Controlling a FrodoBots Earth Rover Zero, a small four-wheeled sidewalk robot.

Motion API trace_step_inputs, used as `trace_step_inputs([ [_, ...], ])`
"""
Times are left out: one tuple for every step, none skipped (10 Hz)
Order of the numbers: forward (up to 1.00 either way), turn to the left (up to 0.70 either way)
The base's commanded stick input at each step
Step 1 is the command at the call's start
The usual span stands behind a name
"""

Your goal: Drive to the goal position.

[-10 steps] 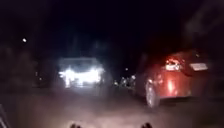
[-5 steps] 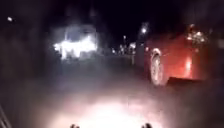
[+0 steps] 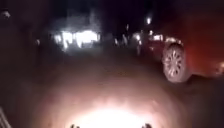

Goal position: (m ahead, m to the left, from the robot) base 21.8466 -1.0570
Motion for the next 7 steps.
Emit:
trace_step_inputs([
  [0.85,0.0],
  [0.85,0.0],
  [0.85,0.0],
  [0.85,-0.04],
  [0.85,-0.18],
  [0.85,-0.33],
  [0.85,-0.26],
])
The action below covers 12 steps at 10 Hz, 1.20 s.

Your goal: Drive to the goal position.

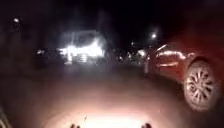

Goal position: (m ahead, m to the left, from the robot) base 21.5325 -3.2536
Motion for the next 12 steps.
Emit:
trace_step_inputs([
  [0.85,-0.1],
  [0.85,0.0],
  [0.85,0.0],
  [0.85,0.0],
  [0.85,0.0],
  [0.85,0.0],
  [0.85,0.0],
  [0.85,0.0],
  [0.85,0.0],
  [0.85,0.0],
  [0.85,-0.03],
  [0.85,-0.05],
])
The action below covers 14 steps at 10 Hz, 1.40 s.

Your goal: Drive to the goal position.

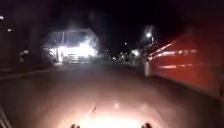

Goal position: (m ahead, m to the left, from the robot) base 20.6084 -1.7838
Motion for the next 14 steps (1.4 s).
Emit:
trace_step_inputs([
  [0.85,-0.09],
  [0.85,-0.28],
  [0.85,-0.08],
  [0.85,-0.02],
  [0.85,0.0],
  [0.85,0.0],
  [0.85,0.0],
  [0.85,-0.05],
  [0.85,-0.2],
  [0.85,-0.34],
  [0.85,-0.34],
  [0.85,-0.03],
  [0.85,0.0],
  [0.85,-0.1],
])
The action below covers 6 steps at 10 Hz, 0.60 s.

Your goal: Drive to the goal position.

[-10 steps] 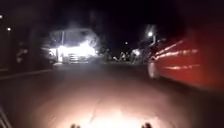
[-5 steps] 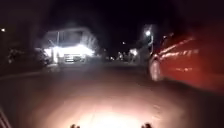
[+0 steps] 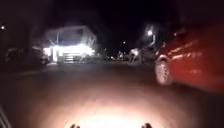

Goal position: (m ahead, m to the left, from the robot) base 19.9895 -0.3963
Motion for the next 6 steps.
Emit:
trace_step_inputs([
  [0.85,-0.34],
  [0.85,-0.34],
  [0.85,-0.31],
  [0.85,-0.02],
  [0.85,0.0],
  [0.85,0.0],
])
